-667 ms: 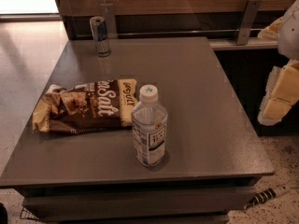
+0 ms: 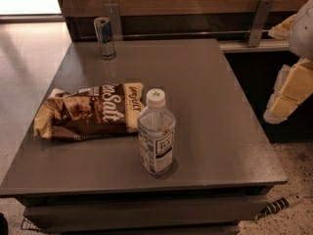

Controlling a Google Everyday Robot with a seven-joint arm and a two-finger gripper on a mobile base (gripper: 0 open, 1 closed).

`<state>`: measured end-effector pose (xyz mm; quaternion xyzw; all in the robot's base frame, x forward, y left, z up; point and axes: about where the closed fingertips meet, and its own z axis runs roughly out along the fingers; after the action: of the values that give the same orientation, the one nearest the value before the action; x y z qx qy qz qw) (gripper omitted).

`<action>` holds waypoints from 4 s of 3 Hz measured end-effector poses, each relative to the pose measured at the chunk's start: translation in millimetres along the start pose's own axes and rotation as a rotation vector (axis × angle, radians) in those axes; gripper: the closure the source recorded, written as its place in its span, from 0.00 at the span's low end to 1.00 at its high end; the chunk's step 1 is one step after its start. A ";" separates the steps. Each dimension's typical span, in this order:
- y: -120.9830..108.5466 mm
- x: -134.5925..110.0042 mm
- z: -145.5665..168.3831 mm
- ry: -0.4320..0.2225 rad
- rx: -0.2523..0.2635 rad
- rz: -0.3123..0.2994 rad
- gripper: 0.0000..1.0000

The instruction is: Pick redbull can

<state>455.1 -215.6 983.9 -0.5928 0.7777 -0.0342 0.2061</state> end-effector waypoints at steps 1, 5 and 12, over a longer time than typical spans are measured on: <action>-49.9 -27.1 43.9 -0.306 0.042 0.093 0.00; -152.1 -194.3 89.2 -0.963 -0.044 0.243 0.00; -242.7 -328.7 241.7 -1.130 0.022 0.458 0.00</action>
Offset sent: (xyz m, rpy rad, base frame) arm 0.1998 0.0674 0.0144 0.8981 -0.4072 -0.0046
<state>832.6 66.8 927.6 -0.3348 0.6553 0.3229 0.5952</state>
